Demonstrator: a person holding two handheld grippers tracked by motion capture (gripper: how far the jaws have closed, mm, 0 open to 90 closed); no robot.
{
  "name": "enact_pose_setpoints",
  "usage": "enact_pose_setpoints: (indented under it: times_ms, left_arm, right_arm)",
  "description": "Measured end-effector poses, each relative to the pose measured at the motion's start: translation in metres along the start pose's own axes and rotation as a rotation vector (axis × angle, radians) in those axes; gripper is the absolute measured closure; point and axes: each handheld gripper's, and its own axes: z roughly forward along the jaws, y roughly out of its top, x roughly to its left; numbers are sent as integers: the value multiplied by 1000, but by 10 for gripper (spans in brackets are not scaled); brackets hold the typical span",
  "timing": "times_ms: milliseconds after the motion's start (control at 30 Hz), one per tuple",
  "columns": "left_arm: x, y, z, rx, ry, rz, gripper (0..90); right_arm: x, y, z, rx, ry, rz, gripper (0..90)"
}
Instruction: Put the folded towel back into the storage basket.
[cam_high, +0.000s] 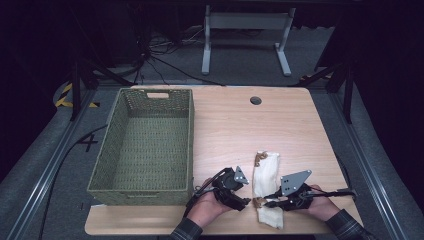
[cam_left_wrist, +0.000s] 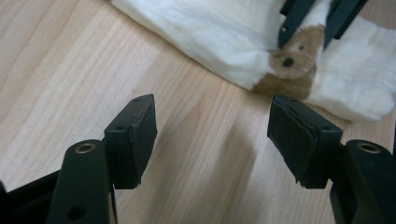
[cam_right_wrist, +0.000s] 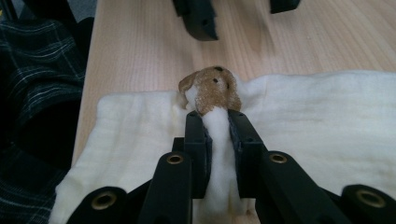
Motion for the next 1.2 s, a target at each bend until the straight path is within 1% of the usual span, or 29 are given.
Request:
enact_pose_setpoints:
  times_ms: [33,67,100,167,267,300,333,400,467,533,600,633,667,700,733,767,833,900,933,1000,1033,1067,1133,1167,1200]
  left_arm:
    - [1,2,-1,-20,7,2,333]
    - [1,2,-1,-20,7,2,333]
    - [2,4,-2,-30,0,-5,333]
    - [3,9,-3,-37,4,-6,333]
    - [6,17,-4,-53,9,7,333]
    - [6,17,-4,-53,9,7,334]
    - [7,19,-4,-59,5,6,334]
    - [10,23,-3,-61,7,6,334]
    - [12,30,-1,-70,7,8,334]
    - [17,38,2,-79,2,26,335]
    - [21,47,6,-89,7,40,334]
    - [23,51,8,-100,-3,42,333]
    - [26,56,11,-87,-4,56,333]
    - [27,59,14,-86,-1,63,324]
    - [31,64,19,-91,-10,73,320]
    - [34,67,23,-83,-14,70,318]
    - [41,74,31,-74,-18,96,314]
    - [46,80,39,-52,-41,110,312]
    - [49,84,44,-46,-42,121,309]
    - [51,86,47,-44,-43,128,299]
    - [53,90,52,-33,-45,143,296]
    - [55,92,56,-30,-50,150,296]
    - [57,95,64,-9,-78,165,292]
    - [58,96,67,-4,-81,177,292]
    - [58,96,70,11,-89,180,292]
  right_arm:
    - [1,0,0,2,9,-5,801]
    - [1,0,0,2,9,-5,801]
    - [2,0,0,1,25,-10,801]
    - [5,2,1,2,50,-22,802]
    - [11,6,2,-8,84,-33,803]
    - [11,6,2,-8,84,-33,803]
    - [15,9,4,-19,103,-35,803]
    - [18,11,5,-13,111,-45,803]
    - [19,12,6,-19,125,-39,803]
    - [20,12,7,-12,121,-40,802]
    - [19,12,8,-10,121,-40,802]
    - [19,12,8,-9,122,-38,802]
    - [19,11,8,-9,122,-38,802]
    - [19,11,8,-8,121,-38,802]
    - [19,11,8,-7,122,-38,802]
    - [19,11,8,-7,123,-38,802]
    - [19,11,8,-6,124,-38,801]
    - [18,11,8,-5,124,-39,802]
    - [18,11,8,-5,123,-39,801]
    - [18,11,8,-5,120,-41,801]
    - [18,11,8,-4,127,-32,801]
    - [18,11,8,-4,127,-32,801]
    - [18,11,8,-4,124,-32,801]
    - [17,10,7,-4,127,-30,801]
    - [17,10,7,-4,128,-30,801]
